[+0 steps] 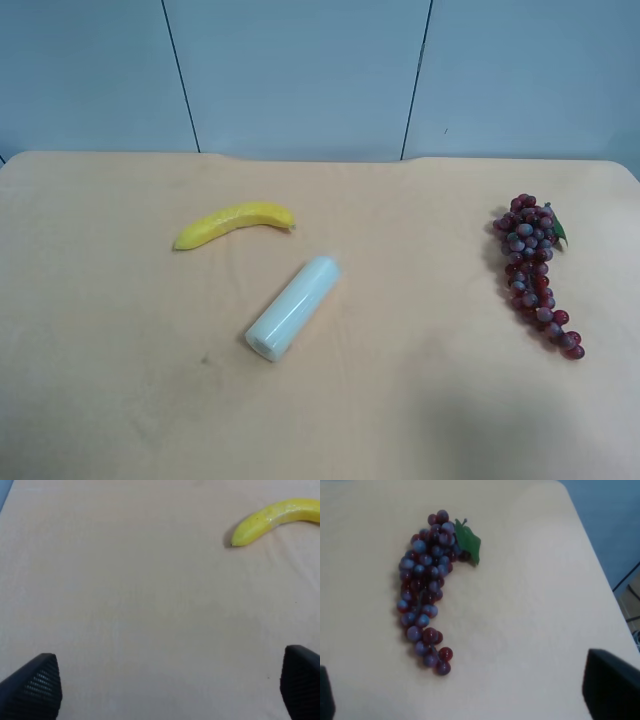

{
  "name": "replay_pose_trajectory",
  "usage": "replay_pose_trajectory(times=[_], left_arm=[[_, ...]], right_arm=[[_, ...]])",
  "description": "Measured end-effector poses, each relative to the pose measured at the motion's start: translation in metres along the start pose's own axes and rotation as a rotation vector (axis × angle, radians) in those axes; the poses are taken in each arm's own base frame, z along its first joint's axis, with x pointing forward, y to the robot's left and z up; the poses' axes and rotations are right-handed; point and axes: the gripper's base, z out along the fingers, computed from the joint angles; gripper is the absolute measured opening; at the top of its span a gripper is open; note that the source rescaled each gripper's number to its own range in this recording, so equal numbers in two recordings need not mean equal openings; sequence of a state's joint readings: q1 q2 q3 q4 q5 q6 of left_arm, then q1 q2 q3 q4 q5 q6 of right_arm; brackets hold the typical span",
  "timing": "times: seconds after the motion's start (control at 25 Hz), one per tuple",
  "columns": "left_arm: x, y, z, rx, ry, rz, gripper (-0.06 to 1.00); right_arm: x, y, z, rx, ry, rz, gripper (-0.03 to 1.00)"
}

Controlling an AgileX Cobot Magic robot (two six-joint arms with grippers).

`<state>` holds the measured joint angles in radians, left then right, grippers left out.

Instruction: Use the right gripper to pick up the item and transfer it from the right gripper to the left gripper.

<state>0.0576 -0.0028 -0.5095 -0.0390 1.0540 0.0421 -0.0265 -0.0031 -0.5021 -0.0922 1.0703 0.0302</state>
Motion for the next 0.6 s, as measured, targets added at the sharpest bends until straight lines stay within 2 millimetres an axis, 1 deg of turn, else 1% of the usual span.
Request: replay_pose_trajectory(times=[0.16,0.28,0.36,0.44,0.52,0.6], left_arm=[[0.000,0.000,0.000,0.000,0.000,0.000,0.84],[0.000,0.000,0.000,0.000,-0.001,0.000,0.84],[0.000,0.000,0.000,0.000,-0.001,0.000,0.84],[0.000,0.000,0.000,0.000,-0.001,0.000,0.84],[0.000,0.000,0.000,0.000,-0.001,0.000,0.84],[0.000,0.000,0.000,0.000,-0.001,0.000,0.84]], right_arm=[[0.000,0.002,0.000,-0.020,0.004,0.011,0.91],[-0.006,0.005,0.009,-0.050,0.068,0.021,0.91],[-0.016,0.008,0.016,-0.071,0.118,0.031,0.91],[-0.035,0.009,0.020,-0.080,0.114,0.037,0.92],[-0.053,0.008,0.027,-0.074,0.111,0.032,0.96],[-0.071,0.009,0.038,-0.073,0.127,0.030,0.98]])
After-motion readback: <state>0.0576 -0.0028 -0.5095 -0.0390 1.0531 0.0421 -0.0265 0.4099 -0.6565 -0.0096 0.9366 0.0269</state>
